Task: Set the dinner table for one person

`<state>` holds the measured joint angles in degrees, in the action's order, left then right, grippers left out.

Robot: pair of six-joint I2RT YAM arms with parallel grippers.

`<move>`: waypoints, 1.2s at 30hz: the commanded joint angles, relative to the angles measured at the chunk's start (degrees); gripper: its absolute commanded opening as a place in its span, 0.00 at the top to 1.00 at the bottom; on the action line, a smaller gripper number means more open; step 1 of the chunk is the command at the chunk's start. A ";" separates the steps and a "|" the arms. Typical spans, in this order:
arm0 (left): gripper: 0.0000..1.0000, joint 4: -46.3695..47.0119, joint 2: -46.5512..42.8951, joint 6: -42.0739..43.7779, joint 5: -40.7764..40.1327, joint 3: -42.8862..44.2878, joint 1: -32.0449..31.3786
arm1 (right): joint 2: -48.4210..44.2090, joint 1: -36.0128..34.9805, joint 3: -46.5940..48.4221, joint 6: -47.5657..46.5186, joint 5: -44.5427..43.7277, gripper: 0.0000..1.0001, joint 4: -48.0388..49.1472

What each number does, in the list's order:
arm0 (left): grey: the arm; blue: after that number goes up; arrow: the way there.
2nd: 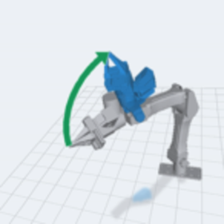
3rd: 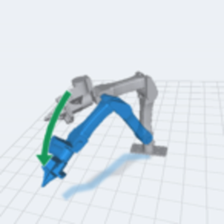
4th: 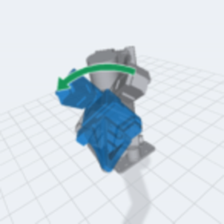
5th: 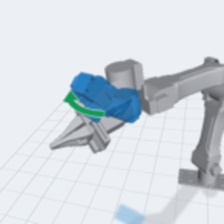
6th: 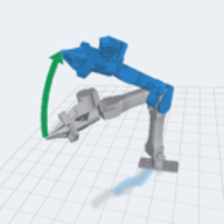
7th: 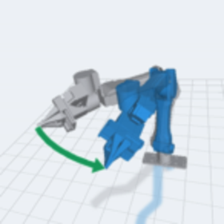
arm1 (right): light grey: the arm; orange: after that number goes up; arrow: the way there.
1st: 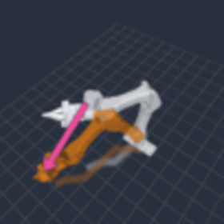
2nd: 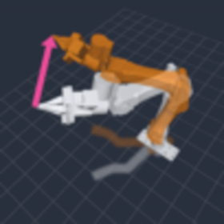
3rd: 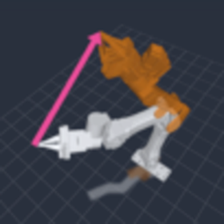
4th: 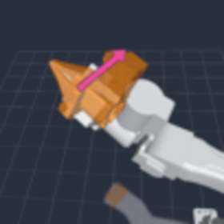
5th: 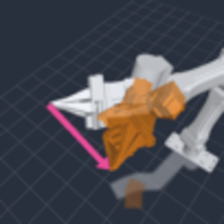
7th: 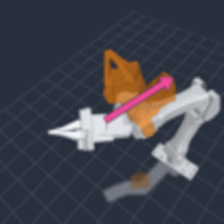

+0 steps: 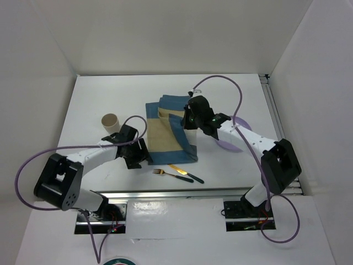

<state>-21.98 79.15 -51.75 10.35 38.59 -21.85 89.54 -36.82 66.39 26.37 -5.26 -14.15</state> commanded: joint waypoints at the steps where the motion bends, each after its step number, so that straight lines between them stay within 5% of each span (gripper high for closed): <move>1: 0.23 4.49 4.59 -2.13 -0.42 2.54 -1.00 | -5.24 1.83 -0.99 2.02 -0.02 1.00 2.38; 5: 0.28 5.18 9.96 -3.45 -1.82 5.70 -2.15 | -6.39 3.50 -2.14 2.63 0.51 1.00 1.67; 9: 0.46 5.19 12.77 -5.29 -1.82 6.24 -4.52 | -7.53 4.64 -3.46 2.63 0.51 1.00 1.67; 14: 1.00 1.87 13.57 -5.21 -2.69 8.60 -4.52 | -7.53 6.58 -3.46 2.63 1.65 1.00 2.20; 21: 1.00 -13.23 8.65 3.39 -13.50 30.78 -2.59 | -7.53 12.02 1.97 1.40 3.67 1.00 1.58; 27: 1.00 -21.96 9.88 12.36 -11.85 54.70 4.96 | -8.75 19.76 11.99 -1.32 6.74 1.00 0.44; 36: 1.00 -23.20 4.87 15.71 -3.68 62.22 15.59 | -17.36 24.69 15.00 -1.85 9.74 1.00 -2.46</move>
<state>-42.37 86.37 -38.68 2.72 99.55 -8.05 76.55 -12.32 78.87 25.63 2.90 -15.51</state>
